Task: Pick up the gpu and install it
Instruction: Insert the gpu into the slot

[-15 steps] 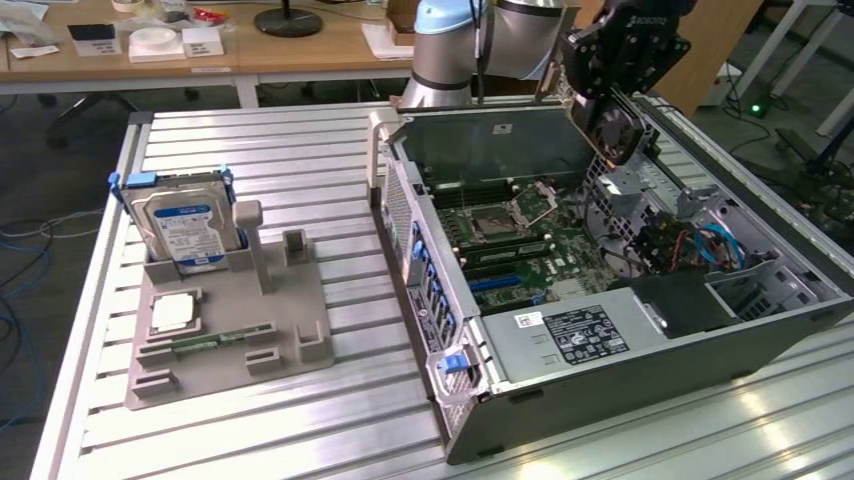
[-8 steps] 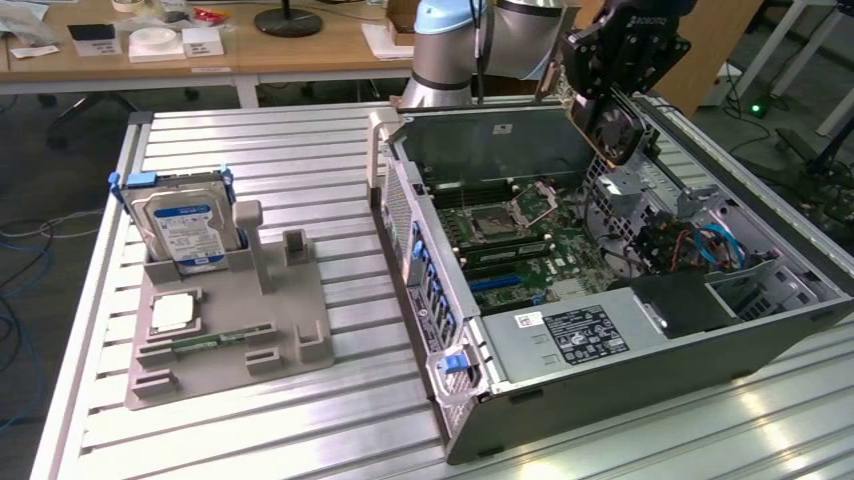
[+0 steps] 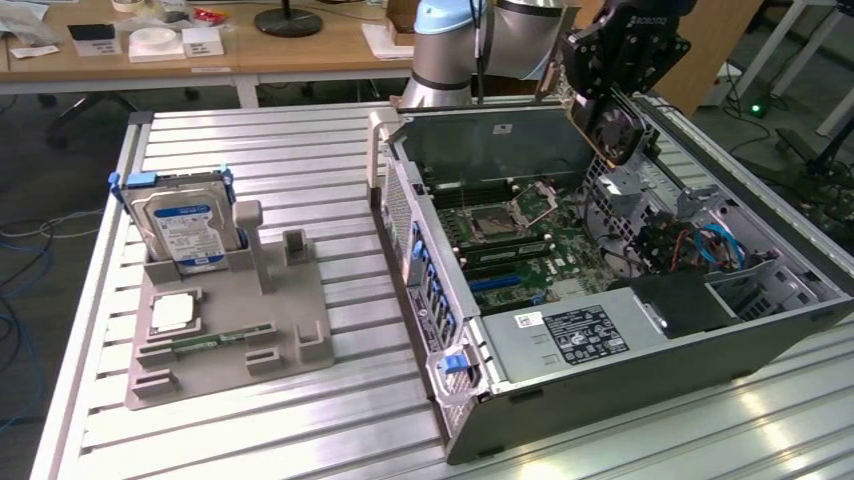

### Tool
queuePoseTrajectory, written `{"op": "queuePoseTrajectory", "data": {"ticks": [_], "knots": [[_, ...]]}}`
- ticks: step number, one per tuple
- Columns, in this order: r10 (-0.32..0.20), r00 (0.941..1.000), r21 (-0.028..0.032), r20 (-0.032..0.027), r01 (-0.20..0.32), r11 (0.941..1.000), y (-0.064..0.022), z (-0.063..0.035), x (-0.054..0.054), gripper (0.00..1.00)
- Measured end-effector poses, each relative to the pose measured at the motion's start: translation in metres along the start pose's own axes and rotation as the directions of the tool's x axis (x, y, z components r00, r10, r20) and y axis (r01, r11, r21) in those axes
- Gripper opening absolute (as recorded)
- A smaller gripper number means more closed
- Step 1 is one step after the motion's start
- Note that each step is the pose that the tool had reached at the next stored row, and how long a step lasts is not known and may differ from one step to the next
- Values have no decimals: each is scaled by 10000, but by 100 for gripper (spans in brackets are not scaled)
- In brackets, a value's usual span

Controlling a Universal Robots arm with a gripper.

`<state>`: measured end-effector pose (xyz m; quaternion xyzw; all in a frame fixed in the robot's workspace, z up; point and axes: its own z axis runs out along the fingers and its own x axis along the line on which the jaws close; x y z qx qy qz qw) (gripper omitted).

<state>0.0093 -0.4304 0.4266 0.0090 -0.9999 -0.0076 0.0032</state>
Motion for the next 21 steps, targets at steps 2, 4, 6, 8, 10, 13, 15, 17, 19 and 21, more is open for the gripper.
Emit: {"op": "queuePoseTrajectory", "data": {"ticks": [2,4,6,8,10,13,15,17,19,21], "knots": [[-172,9999,2,-3,172,9999,0,0,0,28],[-526,9986,3,-8,526,9986,0,1,1,28],[-885,9961,4,-14,885,9961,0,1,1,28],[-1258,9921,7,-20,1258,9921,0,1,0,28],[-1614,9869,8,-26,1614,9869,0,1,0,28],[-2144,9767,11,-34,2144,9768,0,1,0,28],[-2485,9686,11,-40,2485,9686,0,1,0,28],[-2838,9589,13,-47,2838,9589,0,1,0,28],[-3174,9483,12,-52,3174,9483,0,1,0,28],[-3507,9365,13,-58,3507,9365,0,1,0,28]]}}
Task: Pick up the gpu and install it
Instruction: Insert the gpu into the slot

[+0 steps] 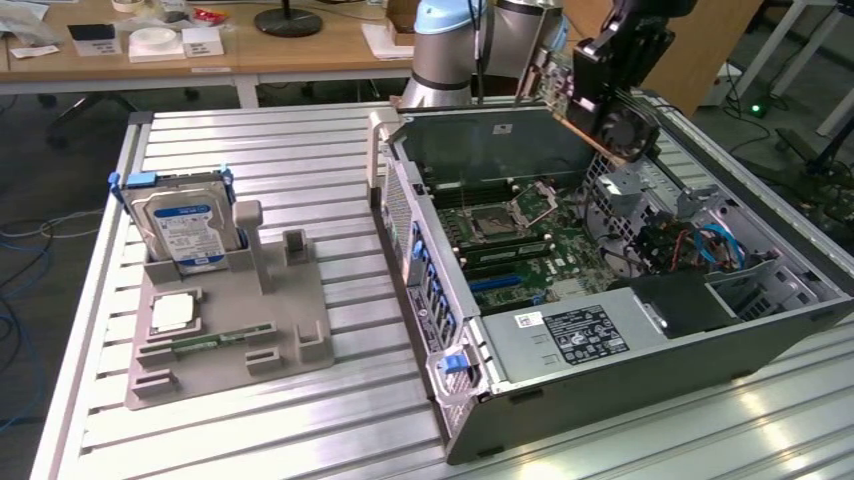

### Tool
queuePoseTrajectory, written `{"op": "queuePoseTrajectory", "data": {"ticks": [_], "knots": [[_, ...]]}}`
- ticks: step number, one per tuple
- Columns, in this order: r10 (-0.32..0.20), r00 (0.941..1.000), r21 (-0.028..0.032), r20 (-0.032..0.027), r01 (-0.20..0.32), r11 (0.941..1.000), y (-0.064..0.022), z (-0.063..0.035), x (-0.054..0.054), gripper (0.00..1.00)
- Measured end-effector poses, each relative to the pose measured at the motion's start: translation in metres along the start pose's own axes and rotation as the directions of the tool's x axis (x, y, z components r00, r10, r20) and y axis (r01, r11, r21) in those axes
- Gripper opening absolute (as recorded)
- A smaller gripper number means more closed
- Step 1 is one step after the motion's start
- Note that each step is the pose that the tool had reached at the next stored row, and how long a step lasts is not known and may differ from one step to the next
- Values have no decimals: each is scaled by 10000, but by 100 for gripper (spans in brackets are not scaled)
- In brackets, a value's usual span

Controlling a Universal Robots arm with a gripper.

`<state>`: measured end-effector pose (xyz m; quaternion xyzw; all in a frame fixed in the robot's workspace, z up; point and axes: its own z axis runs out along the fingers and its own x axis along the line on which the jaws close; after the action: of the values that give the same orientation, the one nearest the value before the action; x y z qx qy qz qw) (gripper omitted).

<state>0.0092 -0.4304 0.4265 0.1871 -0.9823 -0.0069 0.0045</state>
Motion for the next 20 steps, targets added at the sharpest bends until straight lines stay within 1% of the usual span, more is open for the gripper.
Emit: {"op": "queuePoseTrajectory", "data": {"ticks": [2,4,7,9,12,15,18,20], "knots": [[-366,9993,2,-6,366,9993,0,0,0,28],[-726,9974,4,-11,726,9974,0,1,0,28],[-1261,9920,7,-20,1261,9920,0,1,0,28],[-1621,9868,8,-26,1621,9868,0,1,0,28],[-2154,9765,10,-34,2154,9765,0,2,0,28],[-2645,9644,11,-42,2645,9644,0,2,0,28],[-3146,9492,12,-52,3146,9492,0,2,0,28],[-3484,9373,12,-57,3485,9373,0,3,0,28]]}}
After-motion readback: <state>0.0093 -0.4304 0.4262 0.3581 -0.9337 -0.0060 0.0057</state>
